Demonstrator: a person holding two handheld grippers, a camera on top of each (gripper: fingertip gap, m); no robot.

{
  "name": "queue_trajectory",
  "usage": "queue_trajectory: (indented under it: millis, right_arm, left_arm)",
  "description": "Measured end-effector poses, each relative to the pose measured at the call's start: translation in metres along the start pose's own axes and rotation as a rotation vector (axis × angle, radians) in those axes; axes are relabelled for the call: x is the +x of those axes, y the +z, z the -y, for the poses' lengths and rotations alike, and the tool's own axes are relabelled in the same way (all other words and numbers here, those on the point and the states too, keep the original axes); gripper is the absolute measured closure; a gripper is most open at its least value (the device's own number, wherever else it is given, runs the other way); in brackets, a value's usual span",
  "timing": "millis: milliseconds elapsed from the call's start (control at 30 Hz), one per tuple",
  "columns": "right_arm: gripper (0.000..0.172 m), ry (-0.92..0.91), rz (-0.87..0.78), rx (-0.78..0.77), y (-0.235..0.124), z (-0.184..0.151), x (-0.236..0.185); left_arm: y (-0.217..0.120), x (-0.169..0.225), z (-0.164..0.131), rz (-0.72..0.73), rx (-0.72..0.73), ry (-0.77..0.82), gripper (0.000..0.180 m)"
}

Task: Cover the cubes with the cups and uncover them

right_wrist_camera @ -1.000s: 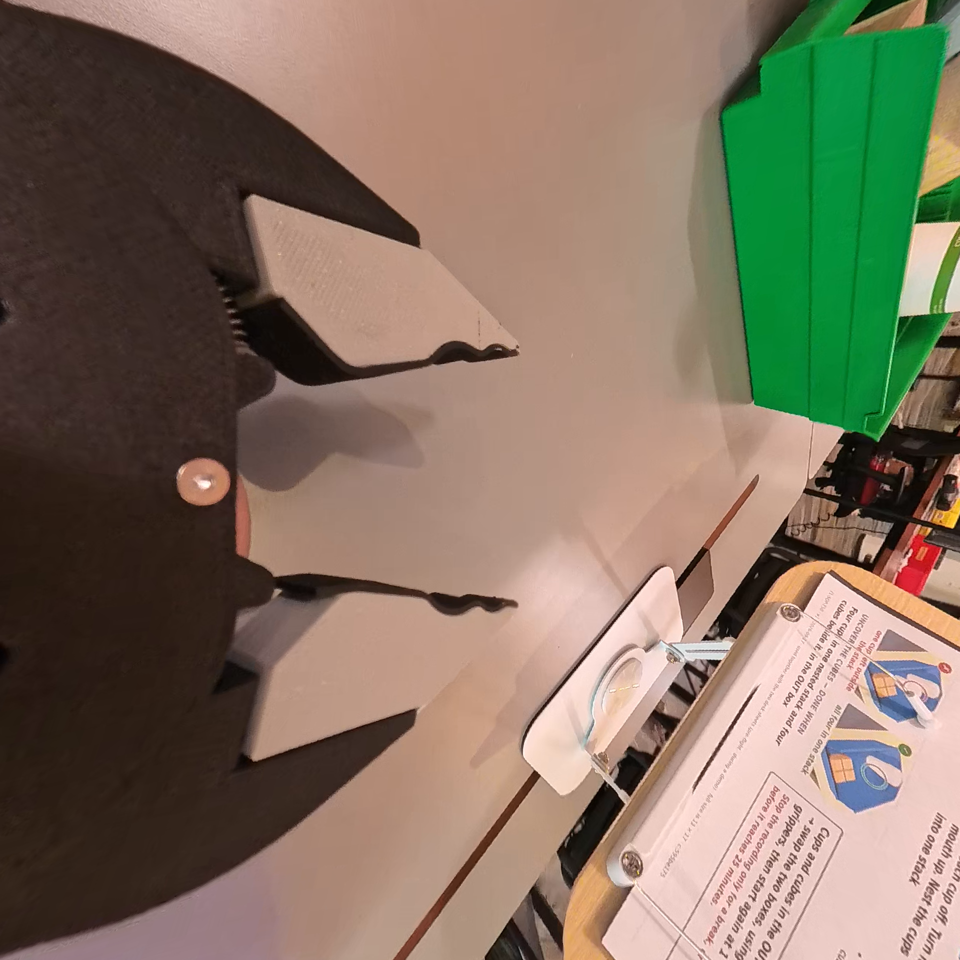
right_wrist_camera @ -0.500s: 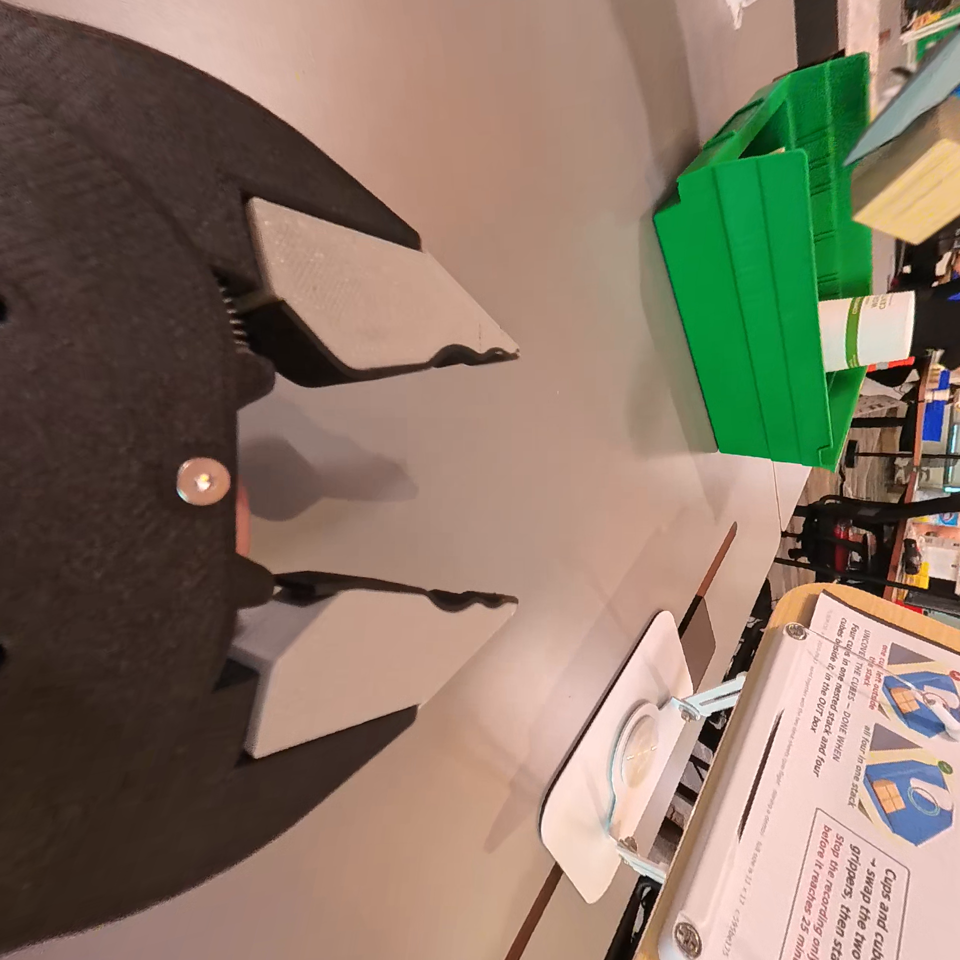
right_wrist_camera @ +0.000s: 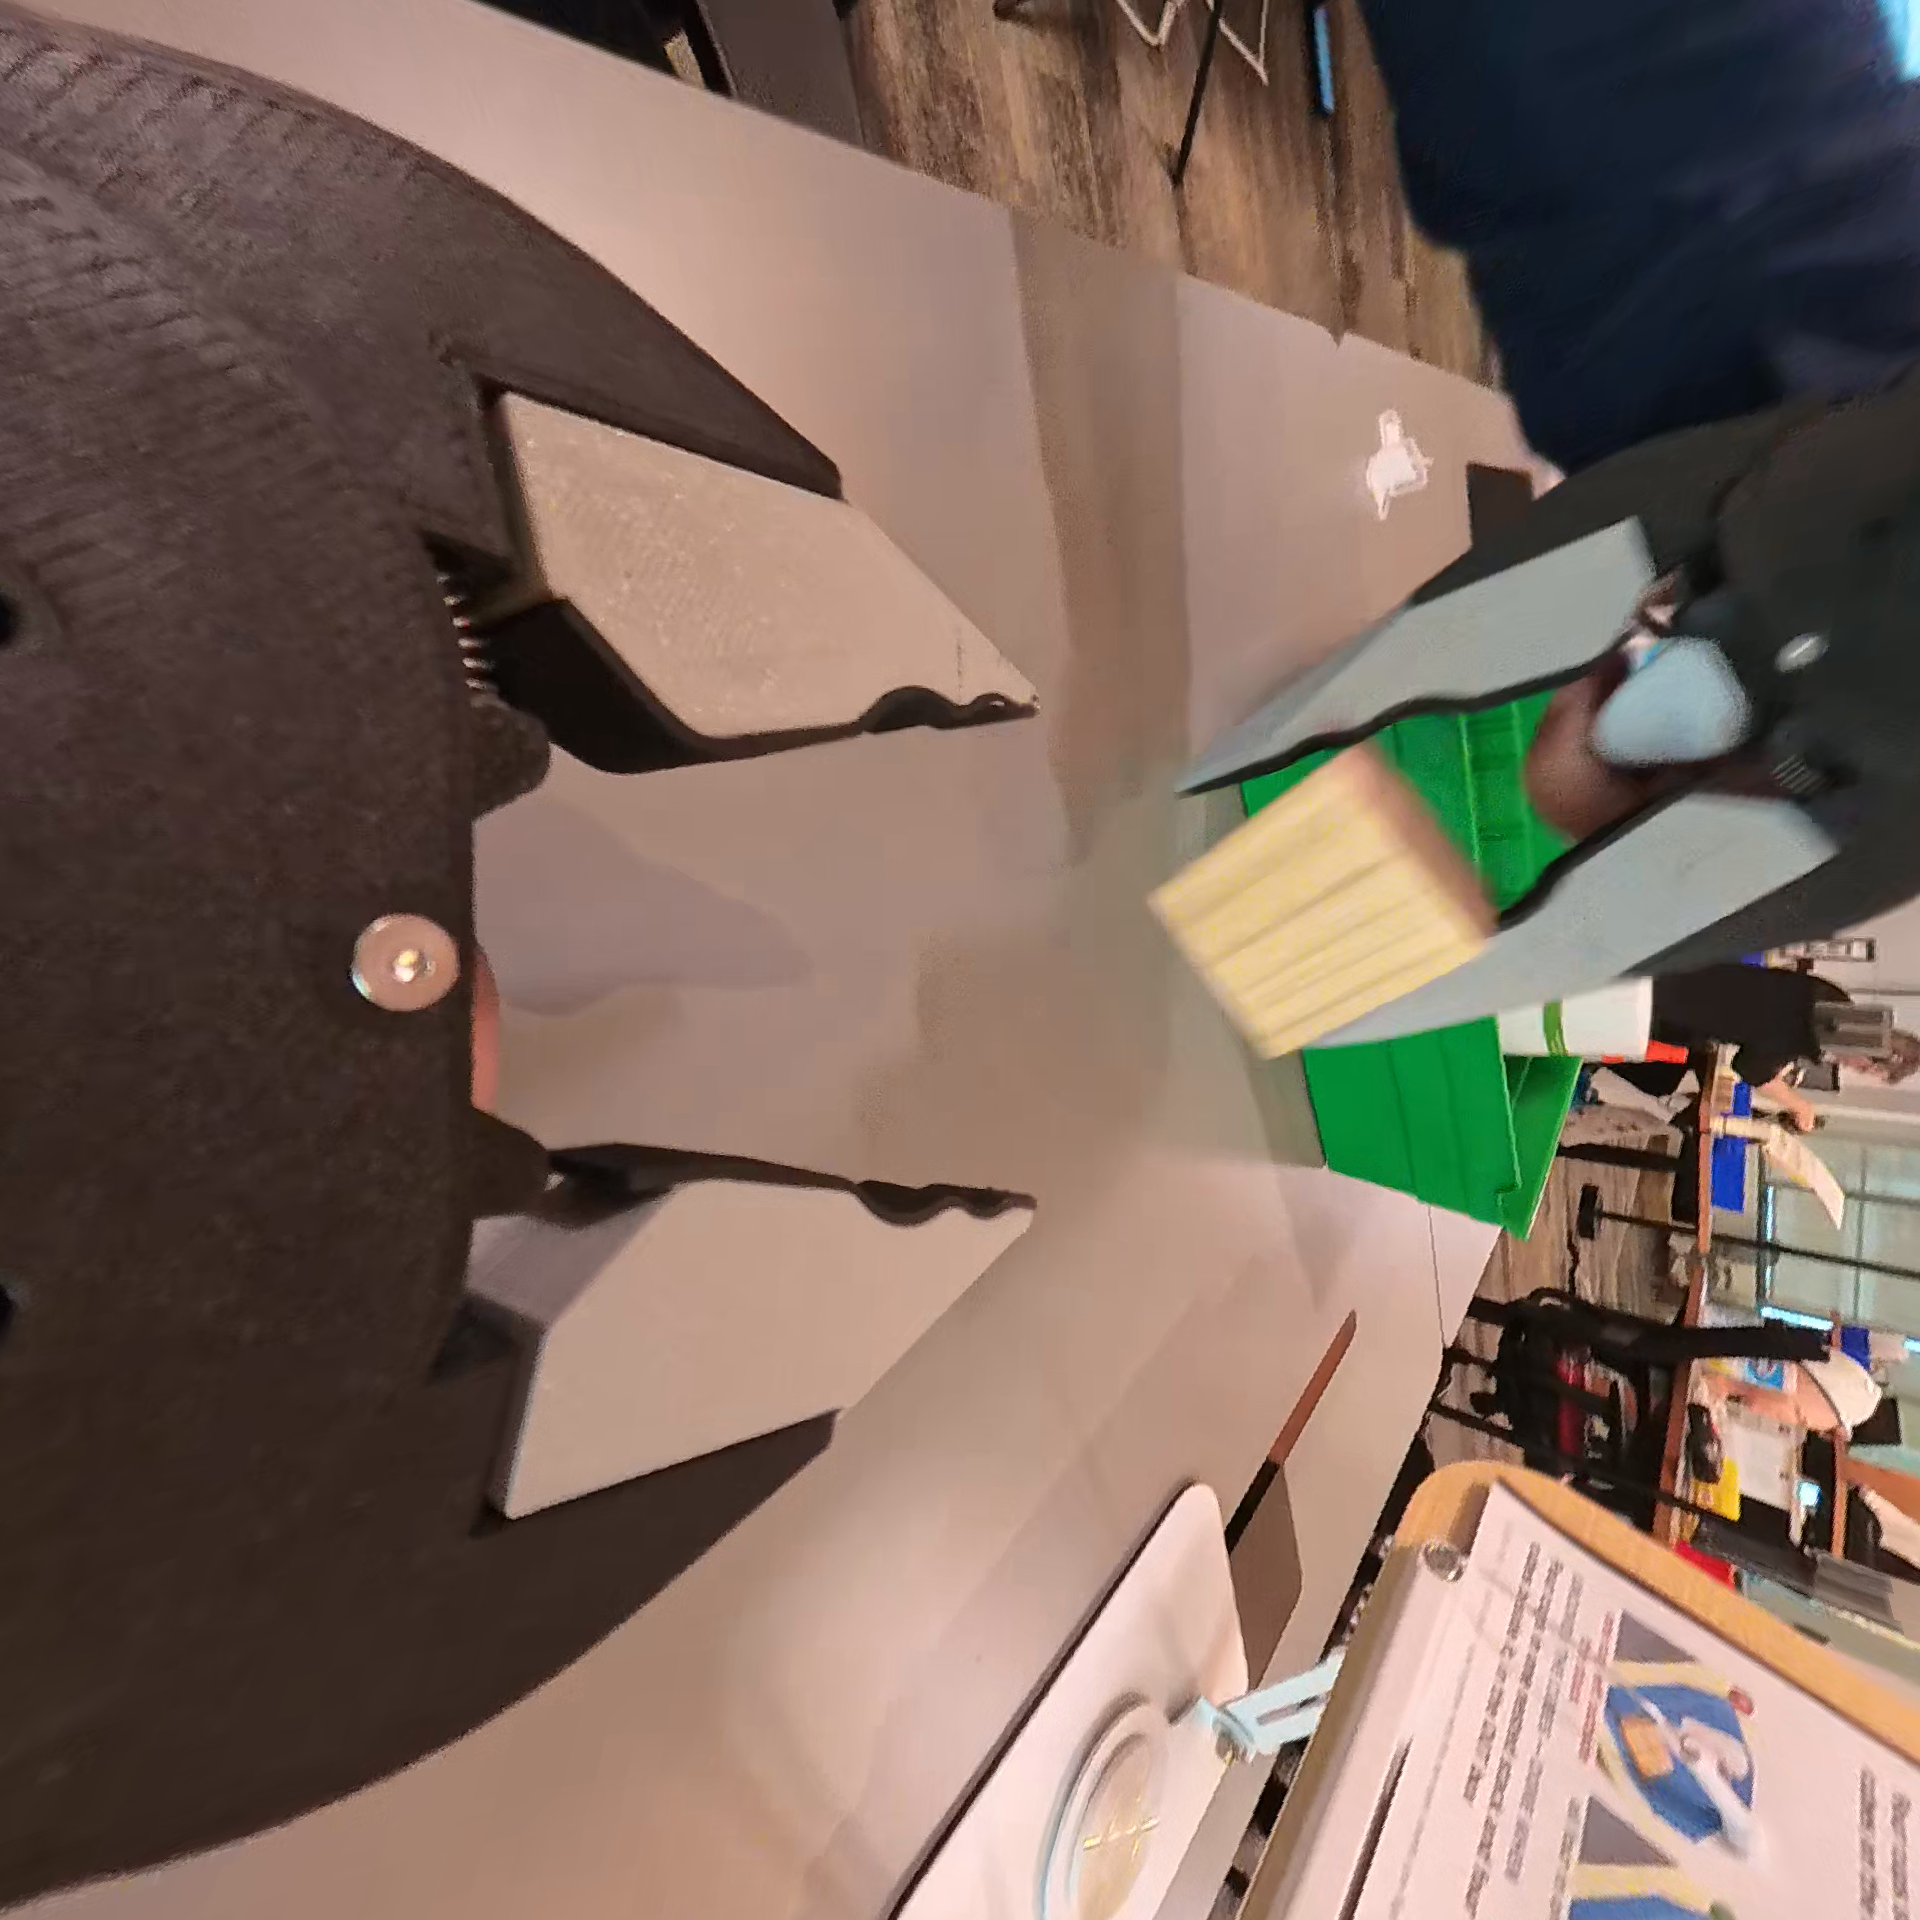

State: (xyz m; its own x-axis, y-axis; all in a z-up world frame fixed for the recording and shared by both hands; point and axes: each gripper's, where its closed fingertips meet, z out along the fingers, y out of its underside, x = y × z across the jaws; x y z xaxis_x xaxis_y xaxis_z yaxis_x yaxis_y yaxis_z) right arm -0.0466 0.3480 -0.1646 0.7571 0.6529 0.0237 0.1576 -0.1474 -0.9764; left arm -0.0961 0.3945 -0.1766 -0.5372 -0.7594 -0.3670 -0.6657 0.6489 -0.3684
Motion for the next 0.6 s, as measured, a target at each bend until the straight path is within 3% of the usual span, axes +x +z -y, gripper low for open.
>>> queue_trajectory:
  millis: [133,300,400,467,600]
  right_arm:
    - [0.083,-0.044,0.030,-0.005,-0.003,0.001,-0.007]
    - [0.086,-0.072,0.033,-0.098,-0.009,-0.018,0.002]
    - [0.098,-0.064,0.084,-0.125,-0.014,-0.024,0.003]
    - [0.118,-0.088,0.085,-0.134,-0.020,-0.028,0.010]
    - [0.119,-0.026,0.126,-0.184,-0.026,-0.044,0.026]
  left_arm:
    - [0.045,0.023,0.045,-0.210,0.055,0.029,0.113]
    - [0.064,0.031,0.080,-0.348,0.161,0.026,0.113]
    - [0.072,0.030,0.083,-0.379,0.153,0.004,0.113]
    - [0.080,0.028,0.081,-0.374,0.131,-0.033,0.113]
    - [0.091,0.015,0.079,-0.302,0.159,-0.075,0.120]
